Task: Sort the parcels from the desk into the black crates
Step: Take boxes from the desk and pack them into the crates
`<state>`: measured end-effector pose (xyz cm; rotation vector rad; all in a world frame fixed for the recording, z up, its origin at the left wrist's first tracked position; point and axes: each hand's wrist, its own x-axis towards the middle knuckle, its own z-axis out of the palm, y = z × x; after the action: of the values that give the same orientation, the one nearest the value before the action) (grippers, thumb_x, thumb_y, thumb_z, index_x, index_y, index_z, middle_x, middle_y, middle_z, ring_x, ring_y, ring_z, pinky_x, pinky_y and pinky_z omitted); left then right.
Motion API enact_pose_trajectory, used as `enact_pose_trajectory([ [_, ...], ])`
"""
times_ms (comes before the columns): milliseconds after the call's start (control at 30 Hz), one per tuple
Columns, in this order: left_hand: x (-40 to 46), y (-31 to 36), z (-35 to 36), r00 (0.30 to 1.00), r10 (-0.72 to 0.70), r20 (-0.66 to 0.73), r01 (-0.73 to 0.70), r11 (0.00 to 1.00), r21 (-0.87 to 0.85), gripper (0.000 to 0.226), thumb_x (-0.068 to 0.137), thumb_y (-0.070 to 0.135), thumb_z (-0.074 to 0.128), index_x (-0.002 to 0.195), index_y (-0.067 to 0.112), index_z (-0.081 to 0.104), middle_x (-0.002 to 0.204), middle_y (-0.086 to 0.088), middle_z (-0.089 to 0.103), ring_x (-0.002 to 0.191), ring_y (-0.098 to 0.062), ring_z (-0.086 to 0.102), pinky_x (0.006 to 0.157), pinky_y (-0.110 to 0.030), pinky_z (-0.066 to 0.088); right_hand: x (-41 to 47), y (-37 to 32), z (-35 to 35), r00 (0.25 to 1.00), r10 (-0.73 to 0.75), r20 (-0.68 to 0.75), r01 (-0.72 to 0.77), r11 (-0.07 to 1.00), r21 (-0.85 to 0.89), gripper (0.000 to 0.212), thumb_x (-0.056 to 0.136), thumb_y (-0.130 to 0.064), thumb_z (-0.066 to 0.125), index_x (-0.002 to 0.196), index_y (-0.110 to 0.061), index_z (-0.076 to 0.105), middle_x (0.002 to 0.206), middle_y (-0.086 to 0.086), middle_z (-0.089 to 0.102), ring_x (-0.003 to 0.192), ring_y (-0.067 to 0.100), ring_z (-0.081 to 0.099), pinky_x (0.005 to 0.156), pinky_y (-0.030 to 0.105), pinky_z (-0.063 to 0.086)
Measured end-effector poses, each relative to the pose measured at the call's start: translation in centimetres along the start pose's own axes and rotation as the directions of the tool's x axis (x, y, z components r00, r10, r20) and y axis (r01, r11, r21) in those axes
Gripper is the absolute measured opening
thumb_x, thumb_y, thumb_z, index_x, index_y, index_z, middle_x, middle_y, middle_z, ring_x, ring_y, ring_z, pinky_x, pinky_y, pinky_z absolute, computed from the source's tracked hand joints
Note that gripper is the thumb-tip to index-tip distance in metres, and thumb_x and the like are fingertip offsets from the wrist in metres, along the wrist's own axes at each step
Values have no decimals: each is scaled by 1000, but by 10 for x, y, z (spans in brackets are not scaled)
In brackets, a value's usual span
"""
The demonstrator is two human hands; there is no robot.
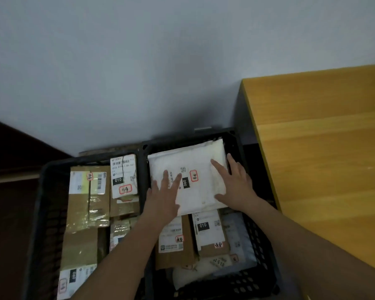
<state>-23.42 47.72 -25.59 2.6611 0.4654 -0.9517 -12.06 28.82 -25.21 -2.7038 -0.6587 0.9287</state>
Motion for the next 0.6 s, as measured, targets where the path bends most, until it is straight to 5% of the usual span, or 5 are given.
enact_pose_trajectory([
  [233, -46, 47, -95, 974, 146, -175, -129, 986, 105, 122, 79, 63, 68, 148, 37, -29, 154, -6, -39, 144, -44, -25, 116, -60, -8, -63, -17, -90, 976, 16, -218, -31, 997, -66, 104, 88, -38, 69, 152, -47, -13, 159, -1, -31, 149, 33, -20, 117, 61, -1],
  [600, -104, 198, -204, 836, 409, -367, -271, 888, 372, 129, 75, 65, 70, 142, 36, -36, 156, -5, -36, 147, -36, -21, 118, -58, -3, -188, 65, -199, 864, 226, -450, -216, 974, 74, 107, 84, -52, 69, 152, -47, -13, 160, -1, -29, 149, 33, -21, 116, 66, -5],
])
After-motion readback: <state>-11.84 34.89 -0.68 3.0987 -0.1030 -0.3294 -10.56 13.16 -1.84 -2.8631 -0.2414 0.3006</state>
